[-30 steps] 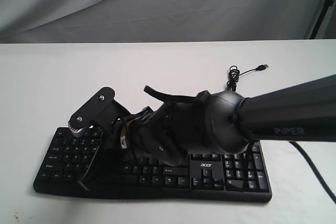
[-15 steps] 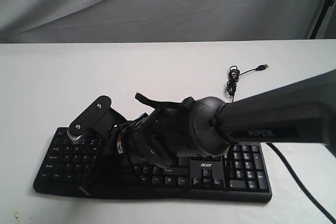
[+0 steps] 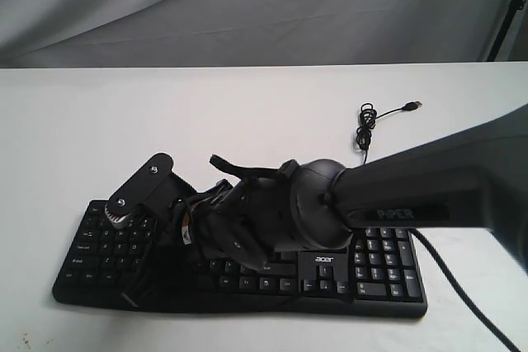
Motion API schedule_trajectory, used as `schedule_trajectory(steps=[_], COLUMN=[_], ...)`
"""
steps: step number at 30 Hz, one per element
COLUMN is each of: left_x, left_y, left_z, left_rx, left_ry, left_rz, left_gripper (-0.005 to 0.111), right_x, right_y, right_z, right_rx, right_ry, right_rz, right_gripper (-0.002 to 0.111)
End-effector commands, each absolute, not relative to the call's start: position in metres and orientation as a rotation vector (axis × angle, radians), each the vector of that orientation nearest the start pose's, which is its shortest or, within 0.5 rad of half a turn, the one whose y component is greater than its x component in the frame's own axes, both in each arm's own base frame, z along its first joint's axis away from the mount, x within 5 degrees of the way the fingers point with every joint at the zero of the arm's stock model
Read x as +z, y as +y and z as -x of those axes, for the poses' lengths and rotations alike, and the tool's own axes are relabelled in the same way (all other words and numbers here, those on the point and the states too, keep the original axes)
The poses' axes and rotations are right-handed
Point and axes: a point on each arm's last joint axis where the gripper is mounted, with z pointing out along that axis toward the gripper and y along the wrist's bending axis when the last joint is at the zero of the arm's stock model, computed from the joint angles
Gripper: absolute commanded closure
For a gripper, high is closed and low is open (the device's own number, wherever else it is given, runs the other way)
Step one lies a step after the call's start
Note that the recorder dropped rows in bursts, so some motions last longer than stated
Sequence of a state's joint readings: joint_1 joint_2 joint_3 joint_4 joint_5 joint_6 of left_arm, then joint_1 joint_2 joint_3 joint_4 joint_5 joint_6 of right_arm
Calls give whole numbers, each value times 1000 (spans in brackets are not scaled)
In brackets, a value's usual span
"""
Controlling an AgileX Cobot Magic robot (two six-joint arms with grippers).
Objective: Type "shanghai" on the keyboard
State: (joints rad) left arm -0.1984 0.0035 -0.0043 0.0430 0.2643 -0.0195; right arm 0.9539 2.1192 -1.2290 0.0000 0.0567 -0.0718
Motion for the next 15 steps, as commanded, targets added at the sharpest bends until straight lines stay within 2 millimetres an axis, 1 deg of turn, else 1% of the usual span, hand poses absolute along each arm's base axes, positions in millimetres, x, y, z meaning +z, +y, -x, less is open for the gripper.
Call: schedule_trajectory(steps=[1, 7, 9, 11, 15], left_x=[190, 190, 190, 190, 190], left_y=[-10, -10, -10, -10, -10], left_z=[-54, -54, -54, -54, -54], left_rx=[-124, -124, -124, -124, -124], left_ry=[1735, 1735, 1735, 1735, 1735], left_rz=[-185, -185, -185, -185, -185], left_gripper=[107, 107, 107, 107, 107], right_x=[120, 141, 143, 140, 131], right_y=[351, 347, 343, 337, 326], right_z=[-248, -245, -243, -240, -242], right_rx=[396, 390, 389, 384, 382], right_ry=[2130, 2103, 2103, 2111, 2142], right_rz=[1214, 1232, 1234, 1233, 1199], right_gripper=[108, 108, 108, 108, 108])
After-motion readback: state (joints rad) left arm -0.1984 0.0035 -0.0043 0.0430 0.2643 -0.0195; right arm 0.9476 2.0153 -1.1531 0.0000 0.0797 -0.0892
